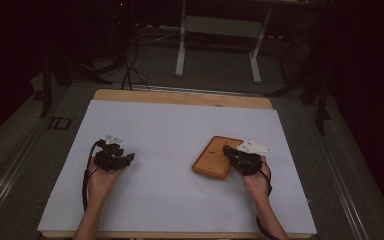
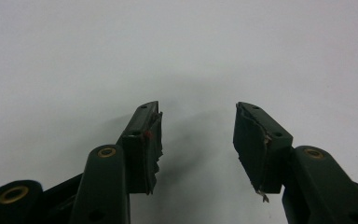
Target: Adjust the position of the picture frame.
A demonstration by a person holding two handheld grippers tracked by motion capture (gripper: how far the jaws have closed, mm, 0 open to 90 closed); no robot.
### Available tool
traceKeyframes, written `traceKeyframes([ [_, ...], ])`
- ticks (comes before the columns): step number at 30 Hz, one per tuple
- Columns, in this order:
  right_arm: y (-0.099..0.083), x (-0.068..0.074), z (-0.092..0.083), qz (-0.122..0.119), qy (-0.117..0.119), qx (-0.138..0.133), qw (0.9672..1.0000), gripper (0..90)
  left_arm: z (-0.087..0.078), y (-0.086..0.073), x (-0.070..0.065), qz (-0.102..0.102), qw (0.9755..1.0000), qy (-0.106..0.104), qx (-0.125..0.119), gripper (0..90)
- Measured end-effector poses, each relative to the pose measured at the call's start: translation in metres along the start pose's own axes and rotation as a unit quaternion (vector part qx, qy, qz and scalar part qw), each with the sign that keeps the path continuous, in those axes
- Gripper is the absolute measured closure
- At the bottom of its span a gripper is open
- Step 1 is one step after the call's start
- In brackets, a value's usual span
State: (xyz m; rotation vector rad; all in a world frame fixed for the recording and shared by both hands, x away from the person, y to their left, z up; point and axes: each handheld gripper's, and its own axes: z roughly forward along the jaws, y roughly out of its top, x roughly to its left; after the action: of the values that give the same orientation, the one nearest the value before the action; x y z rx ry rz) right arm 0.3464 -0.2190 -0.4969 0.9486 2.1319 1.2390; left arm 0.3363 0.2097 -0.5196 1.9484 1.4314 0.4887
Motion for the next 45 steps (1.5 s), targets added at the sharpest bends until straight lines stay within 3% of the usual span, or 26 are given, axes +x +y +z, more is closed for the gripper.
traceKeyframes([
  [10, 0.012, 0.028, 0.003, -0.022, 0.061, -0.019, 0.9977, 84.7, 0.000, 0.001, -0.001, 0.001, 1.0000, -0.001, -0.002, 51.1],
  [21, 0.020, 0.067, 0.014, -0.057, 0.136, -0.026, 0.9886, 84.7, 0.001, 0.001, -0.002, 0.004, 1.0000, -0.006, -0.002, 51.2],
  [27, 0.021, 0.086, 0.018, -0.067, 0.199, -0.034, 0.9771, 84.7, 0.001, 0.003, -0.006, 0.015, 0.9998, -0.010, -0.005, 51.5],
  [33, 0.019, 0.098, 0.020, -0.083, 0.279, -0.034, 0.9560, 84.6, 0.002, 0.004, -0.010, 0.020, 0.9994, -0.027, -0.011, 53.6],
  [36, 0.016, 0.096, 0.022, -0.080, 0.279, -0.029, 0.9565, 84.5, 0.005, 0.005, -0.016, 0.033, 0.9986, -0.040, -0.011, 55.6],
  [40, 0.008, 0.086, 0.027, -0.070, 0.264, -0.006, 0.9619, 84.2, 0.009, 0.007, -0.024, 0.048, 0.9972, -0.057, -0.010, 59.1],
  [44, 0.000, 0.076, 0.032, -0.064, 0.243, 0.017, 0.9678, 83.7, 0.016, 0.009, -0.034, 0.063, 0.9942, -0.087, -0.010, 65.9],
  [45, 0.000, 0.076, 0.032, -0.064, 0.243, 0.017, 0.9678, 83.7, 0.018, 0.009, -0.036, 0.068, 0.9935, -0.091, -0.008, 65.9],
])
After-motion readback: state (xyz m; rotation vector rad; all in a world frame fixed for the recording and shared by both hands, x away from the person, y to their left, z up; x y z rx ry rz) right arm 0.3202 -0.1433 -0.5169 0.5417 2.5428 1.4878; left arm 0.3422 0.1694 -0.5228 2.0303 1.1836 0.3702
